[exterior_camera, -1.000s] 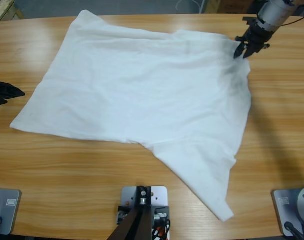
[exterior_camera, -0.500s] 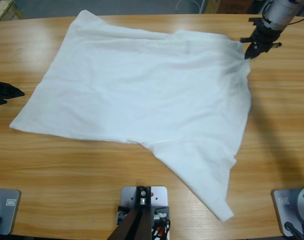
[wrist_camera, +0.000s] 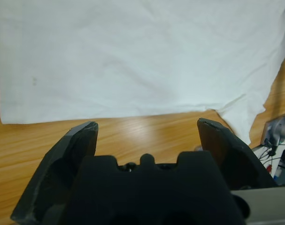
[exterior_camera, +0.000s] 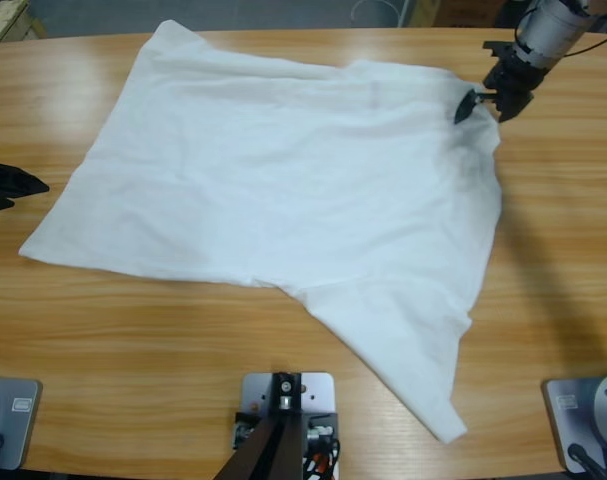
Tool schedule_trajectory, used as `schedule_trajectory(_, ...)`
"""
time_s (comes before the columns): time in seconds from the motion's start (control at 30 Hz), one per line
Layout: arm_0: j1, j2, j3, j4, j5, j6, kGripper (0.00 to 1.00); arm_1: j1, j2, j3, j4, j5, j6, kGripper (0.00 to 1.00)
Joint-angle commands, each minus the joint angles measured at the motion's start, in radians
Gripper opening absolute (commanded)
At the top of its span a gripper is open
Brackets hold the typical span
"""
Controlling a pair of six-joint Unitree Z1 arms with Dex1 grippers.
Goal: Fold clothes
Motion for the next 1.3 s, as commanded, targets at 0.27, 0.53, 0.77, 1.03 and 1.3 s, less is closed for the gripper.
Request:
schedule_trajectory(0.27, 0.009, 0.035, 0.019, -0.009, 0.01, -0.005, 0.821, -0.012, 0.058, 0.038, -0.006, 0.016, -0.019, 0.0)
schedule_trajectory(0.53, 0.009, 0.034, 0.019, -0.009, 0.01, -0.005, 0.821, -0.013, 0.052, 0.056, -0.006, 0.013, -0.033, 0.0)
schedule_trajectory(0.77, 0.009, 0.034, 0.019, -0.009, 0.01, -0.005, 0.821, -0.042, 0.029, -0.013, 0.052, 0.011, -0.057, 0.0)
schedule_trajectory(1.03, 0.009, 0.035, 0.019, -0.009, 0.01, -0.005, 0.821, -0.091, 0.142, -0.417, 0.281, -0.019, -0.072, 0.0)
schedule_trajectory(1.3, 0.009, 0.036, 0.02, -0.009, 0.01, -0.005, 0.821, -0.091, 0.265, -0.639, 0.405, -0.027, -0.071, 0.0)
